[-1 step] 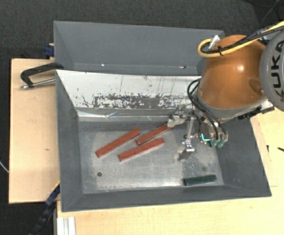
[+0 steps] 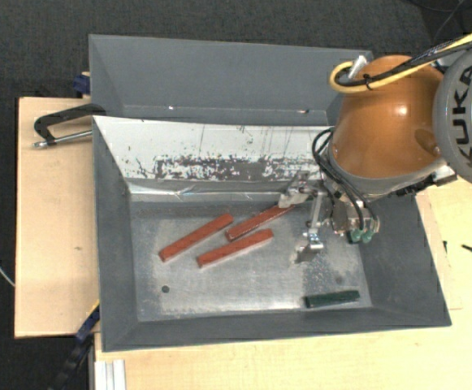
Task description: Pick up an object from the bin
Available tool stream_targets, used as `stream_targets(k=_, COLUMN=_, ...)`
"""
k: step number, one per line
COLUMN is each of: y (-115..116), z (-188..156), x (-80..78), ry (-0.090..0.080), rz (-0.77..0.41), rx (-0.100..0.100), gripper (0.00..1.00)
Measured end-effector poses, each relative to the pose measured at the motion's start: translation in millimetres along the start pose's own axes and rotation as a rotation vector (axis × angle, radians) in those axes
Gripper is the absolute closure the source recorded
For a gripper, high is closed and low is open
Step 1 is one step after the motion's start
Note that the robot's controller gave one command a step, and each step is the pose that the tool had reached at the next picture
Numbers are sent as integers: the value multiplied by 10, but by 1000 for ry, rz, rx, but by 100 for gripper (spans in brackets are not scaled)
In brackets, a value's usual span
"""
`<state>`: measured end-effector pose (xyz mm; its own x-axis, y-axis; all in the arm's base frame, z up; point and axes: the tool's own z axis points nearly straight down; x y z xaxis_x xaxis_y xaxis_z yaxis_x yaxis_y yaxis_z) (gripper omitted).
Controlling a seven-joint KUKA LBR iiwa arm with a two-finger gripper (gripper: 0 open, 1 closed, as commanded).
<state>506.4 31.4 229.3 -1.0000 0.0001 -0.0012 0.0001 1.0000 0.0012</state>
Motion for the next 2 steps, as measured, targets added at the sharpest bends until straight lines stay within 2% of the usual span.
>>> stream_targets(k=1, y=471, z=514, x=-430, ry=-11, rz=-19, rx=0, gripper=0)
stream_targets(k=2, y=415, z=1143, x=-394, ry=-4, rz=-62, rx=-3, gripper=0)
